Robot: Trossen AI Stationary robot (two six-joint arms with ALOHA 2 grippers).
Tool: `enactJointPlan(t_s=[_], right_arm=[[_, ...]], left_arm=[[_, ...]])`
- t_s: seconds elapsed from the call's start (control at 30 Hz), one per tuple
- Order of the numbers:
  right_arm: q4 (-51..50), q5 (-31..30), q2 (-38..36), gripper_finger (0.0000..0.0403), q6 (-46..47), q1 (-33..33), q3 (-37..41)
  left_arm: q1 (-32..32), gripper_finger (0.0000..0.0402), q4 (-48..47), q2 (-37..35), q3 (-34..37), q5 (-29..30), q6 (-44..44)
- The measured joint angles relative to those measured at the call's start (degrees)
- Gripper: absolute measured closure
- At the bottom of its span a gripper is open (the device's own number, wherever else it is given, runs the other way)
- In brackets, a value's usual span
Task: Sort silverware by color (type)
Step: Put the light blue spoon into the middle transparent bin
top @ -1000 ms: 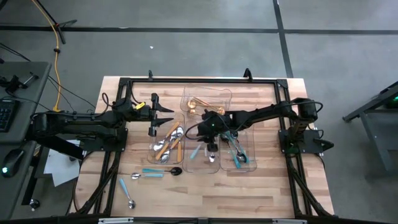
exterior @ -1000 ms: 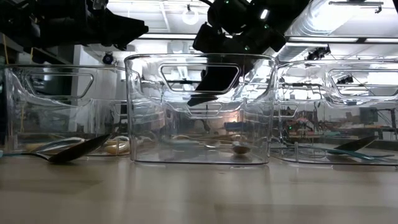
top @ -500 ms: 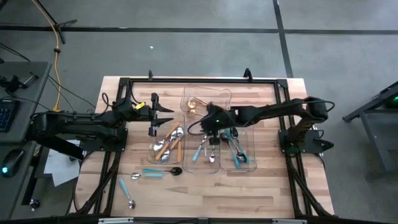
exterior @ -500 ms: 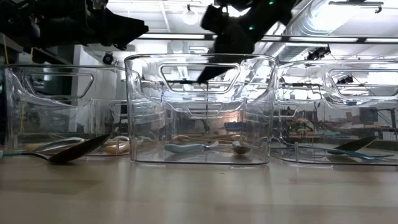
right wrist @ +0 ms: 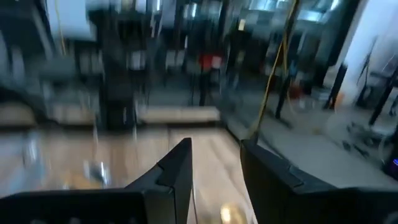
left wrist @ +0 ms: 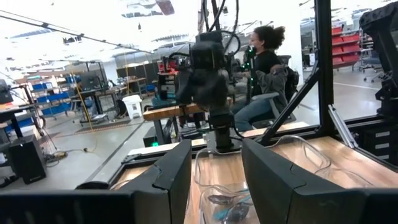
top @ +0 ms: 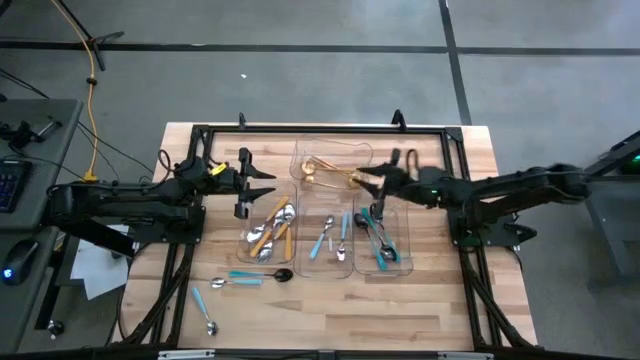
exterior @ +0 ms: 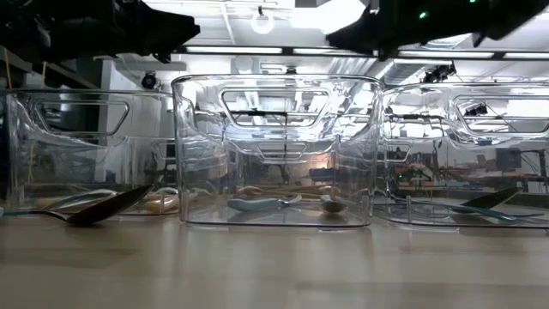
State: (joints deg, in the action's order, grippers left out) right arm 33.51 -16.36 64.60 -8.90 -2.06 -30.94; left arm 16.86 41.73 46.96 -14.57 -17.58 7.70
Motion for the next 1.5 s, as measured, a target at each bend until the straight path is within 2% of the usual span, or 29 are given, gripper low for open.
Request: enactJointPlan(t_s=[0.1, 0.33, 0.8, 1.03, 1.27, 1.33, 1.43, 1.5], right_arm=[[5.90, 0.01, -2.79, 0.0284, 3.40, -1.33, 3.25], [6.83, -2.18, -3.95, 0.0284, 8.95, -4.85, 4.52], [5.75, -2.67, -3.87, 0.0284, 8.50, -5.47, 4.50], [4.84, -2.61, -3.84, 0.0284, 8.50, -5.47, 4.50], [4.84, -2.58, -3.84, 0.0284, 8.48, -5.47, 4.48], [4.84, -2.58, -3.84, 0.0284, 8.50, -5.47, 4.48], [4.82, -2.58, -3.84, 0.0284, 8.50, -5.47, 4.48], [4.30, -2.58, -3.84, 0.0284, 8.50, -5.47, 4.44]], left_arm=[[0.00, 0.0271, 0.05, 0.00, 0.00, 0.02, 1.34], [0.00, 0.0271, 0.17, 0.00, 0.00, 0.11, 1.97], [0.00, 0.0271, -0.14, 0.00, 0.00, 0.22, 1.92], [-0.04, 0.0271, -0.02, 0.00, -2.11, -0.12, -5.51], [-1.55, 0.0271, -0.73, 0.01, -2.41, -2.04, -7.59], [-3.32, 0.0271, -1.07, 0.02, -3.67, -5.40, -8.67], [-7.97, 0.0271, -1.90, -0.06, -7.44, -14.30, -11.66], [-12.23, 0.0271, -5.44, -0.14, -10.25, -17.14, -12.05]])
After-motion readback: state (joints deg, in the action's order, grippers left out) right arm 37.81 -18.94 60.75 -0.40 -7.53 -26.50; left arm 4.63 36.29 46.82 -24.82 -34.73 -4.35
